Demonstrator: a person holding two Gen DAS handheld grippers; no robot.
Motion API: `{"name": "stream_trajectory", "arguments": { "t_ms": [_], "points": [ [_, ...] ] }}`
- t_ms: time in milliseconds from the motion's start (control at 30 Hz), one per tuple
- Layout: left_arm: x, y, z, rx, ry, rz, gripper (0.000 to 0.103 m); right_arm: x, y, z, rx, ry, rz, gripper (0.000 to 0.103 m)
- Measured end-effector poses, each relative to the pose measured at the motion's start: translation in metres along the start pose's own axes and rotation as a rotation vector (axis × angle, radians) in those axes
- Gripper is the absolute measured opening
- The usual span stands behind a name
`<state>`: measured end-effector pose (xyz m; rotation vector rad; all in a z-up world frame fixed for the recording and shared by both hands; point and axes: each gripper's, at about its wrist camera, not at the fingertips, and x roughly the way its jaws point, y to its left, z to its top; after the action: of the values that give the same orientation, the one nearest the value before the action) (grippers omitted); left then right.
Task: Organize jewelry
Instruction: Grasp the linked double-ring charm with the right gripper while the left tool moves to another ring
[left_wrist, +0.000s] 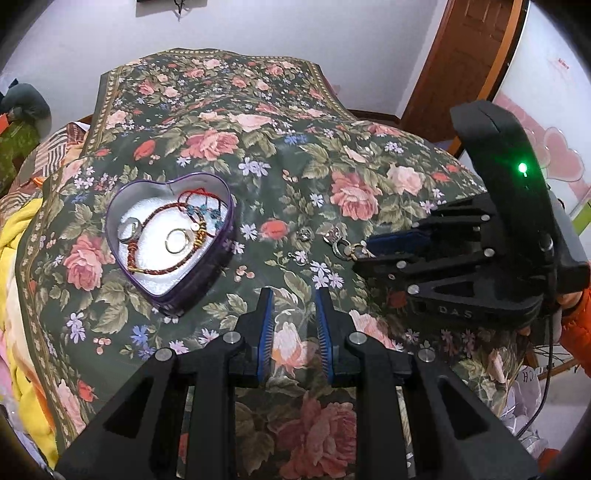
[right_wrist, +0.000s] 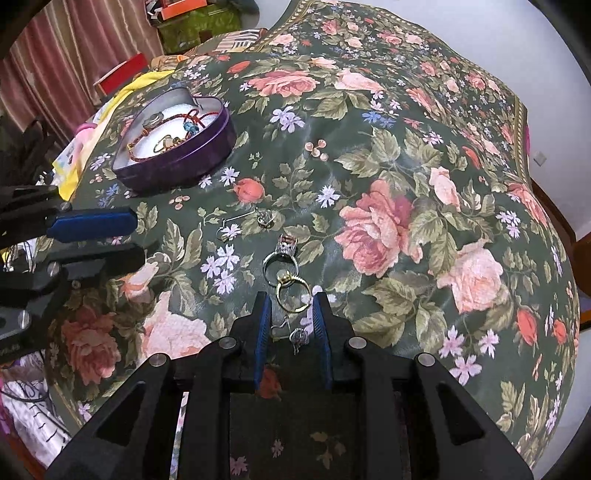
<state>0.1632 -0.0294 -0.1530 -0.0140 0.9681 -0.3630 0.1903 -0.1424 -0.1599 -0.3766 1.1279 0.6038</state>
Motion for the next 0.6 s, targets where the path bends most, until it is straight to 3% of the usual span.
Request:
{"name": "stream_trajectory", "arguments": {
  "t_ms": [400, 600],
  "points": [
    [0.008, -0.012, 0.004, 0.021, 0.032, -0.018, 0.022, -0.001, -0.002, -0.002, 0.010, -0.042, 0.031, 0.018],
    [0.015, -0.020, 0.010, 0.031, 0.048, -0.033, 0.022, -0.023, -0.014, -0.002, 0.047, -0.122, 0.034, 0.018]
  ]
}}
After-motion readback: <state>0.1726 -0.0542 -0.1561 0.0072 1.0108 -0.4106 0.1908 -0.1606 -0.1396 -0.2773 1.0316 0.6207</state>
